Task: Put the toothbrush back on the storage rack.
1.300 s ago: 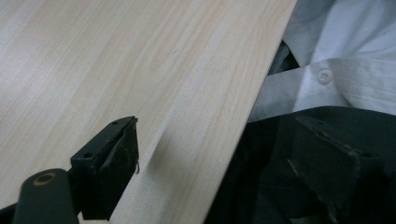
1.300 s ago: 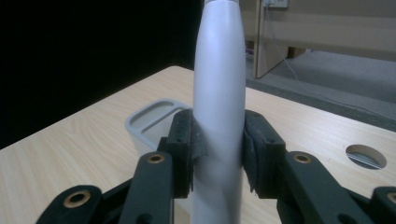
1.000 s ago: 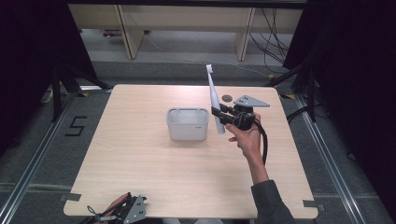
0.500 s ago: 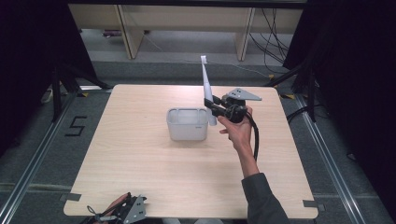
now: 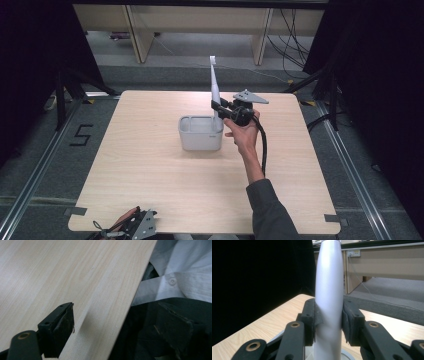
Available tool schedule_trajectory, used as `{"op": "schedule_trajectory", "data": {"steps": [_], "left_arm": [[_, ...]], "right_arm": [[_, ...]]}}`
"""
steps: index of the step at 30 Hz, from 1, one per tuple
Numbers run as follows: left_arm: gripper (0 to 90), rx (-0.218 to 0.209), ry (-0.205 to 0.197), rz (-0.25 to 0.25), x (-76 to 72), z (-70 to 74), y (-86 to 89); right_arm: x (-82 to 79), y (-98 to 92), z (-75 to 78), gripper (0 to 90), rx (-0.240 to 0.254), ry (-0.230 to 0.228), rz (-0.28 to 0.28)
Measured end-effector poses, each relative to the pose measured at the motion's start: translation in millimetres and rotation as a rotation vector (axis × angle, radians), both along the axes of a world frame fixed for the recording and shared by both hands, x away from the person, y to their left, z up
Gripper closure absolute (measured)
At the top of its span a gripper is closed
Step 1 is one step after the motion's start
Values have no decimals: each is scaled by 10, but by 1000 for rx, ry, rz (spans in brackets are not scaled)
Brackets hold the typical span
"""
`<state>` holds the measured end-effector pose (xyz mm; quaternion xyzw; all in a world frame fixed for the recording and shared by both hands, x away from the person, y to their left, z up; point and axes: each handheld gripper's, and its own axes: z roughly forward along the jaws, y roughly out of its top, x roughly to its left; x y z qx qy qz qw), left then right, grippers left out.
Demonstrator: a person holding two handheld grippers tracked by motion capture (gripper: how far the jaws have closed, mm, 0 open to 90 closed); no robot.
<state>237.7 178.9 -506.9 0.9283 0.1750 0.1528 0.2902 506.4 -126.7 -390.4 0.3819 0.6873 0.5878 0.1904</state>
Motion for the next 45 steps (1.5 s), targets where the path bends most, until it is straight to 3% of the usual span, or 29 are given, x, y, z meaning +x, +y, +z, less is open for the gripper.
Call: {"op": "schedule_trajectory", "data": {"steps": [5,7,16,21,22,28,31,32,36,45], "left_arm": [[153,-1,2,-5,0,1,1],[153,-1,3,-6,-2,2,0],[153,-8,6,-6,-8,-3,-3],[153,-11,7,-6,-8,-5,-3],[153,-11,6,-7,-9,-5,-3],[153,-12,7,-6,-10,-7,-4],[153,-10,8,-5,-11,-4,-5],[153,-9,8,-6,-10,-4,-5],[153,-8,9,-11,-9,-6,-5],[153,-5,13,-12,-10,-4,-4]], "right_arm": [[47,33,-41,664,-14,-15,-5],[54,32,-57,664,-3,-1,-11],[89,26,-94,664,14,-27,-19],[103,35,-135,664,-4,-29,-32],[100,43,-157,664,17,-15,-33],[111,40,-241,663,18,-6,-35],[121,16,-260,663,-19,-18,-30],[113,29,-271,663,3,0,-29],[106,24,-306,663,-10,-11,-16],[81,24,-433,662,-26,15,-18]]}}
